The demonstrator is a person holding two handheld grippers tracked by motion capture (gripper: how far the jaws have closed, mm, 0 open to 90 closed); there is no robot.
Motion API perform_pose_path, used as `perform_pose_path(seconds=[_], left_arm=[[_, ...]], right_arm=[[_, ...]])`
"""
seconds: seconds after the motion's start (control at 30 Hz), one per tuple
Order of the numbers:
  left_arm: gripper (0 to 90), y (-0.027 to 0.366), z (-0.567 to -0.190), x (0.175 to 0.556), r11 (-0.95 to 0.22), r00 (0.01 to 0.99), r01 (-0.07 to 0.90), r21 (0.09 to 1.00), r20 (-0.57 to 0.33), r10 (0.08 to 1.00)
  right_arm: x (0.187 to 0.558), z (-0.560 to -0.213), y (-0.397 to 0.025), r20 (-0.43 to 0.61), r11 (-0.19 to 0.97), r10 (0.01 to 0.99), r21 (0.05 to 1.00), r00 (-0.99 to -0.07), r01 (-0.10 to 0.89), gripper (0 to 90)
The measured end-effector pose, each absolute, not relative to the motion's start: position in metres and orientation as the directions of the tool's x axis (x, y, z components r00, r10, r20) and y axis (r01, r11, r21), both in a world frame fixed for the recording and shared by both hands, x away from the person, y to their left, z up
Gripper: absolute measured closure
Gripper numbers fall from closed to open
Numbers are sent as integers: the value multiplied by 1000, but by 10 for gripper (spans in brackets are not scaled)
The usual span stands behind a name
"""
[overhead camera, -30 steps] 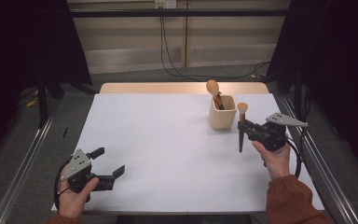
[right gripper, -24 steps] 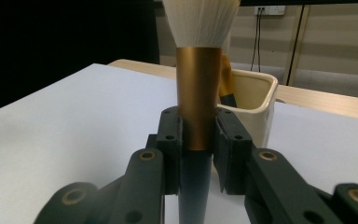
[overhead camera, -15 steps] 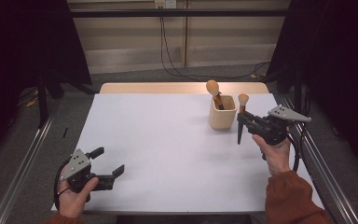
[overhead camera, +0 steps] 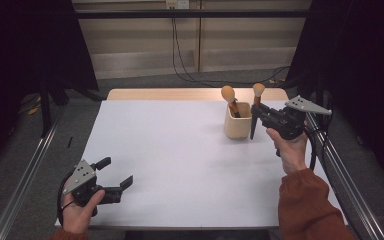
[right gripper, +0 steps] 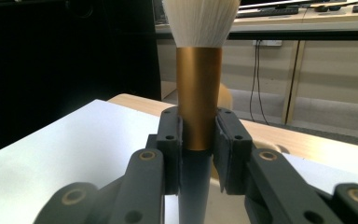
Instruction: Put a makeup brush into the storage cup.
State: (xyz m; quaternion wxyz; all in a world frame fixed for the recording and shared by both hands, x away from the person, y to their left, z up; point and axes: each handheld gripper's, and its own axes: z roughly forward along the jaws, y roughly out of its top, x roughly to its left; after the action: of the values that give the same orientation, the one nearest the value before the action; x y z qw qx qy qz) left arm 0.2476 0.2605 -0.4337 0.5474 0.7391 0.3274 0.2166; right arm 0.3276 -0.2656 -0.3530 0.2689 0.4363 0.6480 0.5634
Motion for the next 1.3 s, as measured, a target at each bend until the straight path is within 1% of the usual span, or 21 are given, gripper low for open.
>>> perform_pose_path(seconds=[0.4, 0.6, 0.77, 1.03, 1.3], left_arm=[[27, 261, -434, 248, -189, 693, 250, 950, -39, 720], [27, 261, -433, 247, -192, 696, 250, 949, -38, 717], [27, 261, -434, 248, -195, 697, 248, 949, -35, 716], [27, 260, -434, 248, -195, 700, 249, 949, -37, 713], [27, 261, -434, 248, -199, 699, 246, 949, -31, 714]], right_arm=[[346, -330, -265, 92, 12, 885, 975, -456, 220, 740], [354, -322, -261, 92, 1, 888, 980, -451, 201, 740], [365, -321, -261, 89, 6, 892, 978, -443, 208, 740], [385, -325, -262, 70, 20, 918, 975, -391, 221, 740], [395, -330, -258, 56, 35, 920, 974, -389, 222, 740]])
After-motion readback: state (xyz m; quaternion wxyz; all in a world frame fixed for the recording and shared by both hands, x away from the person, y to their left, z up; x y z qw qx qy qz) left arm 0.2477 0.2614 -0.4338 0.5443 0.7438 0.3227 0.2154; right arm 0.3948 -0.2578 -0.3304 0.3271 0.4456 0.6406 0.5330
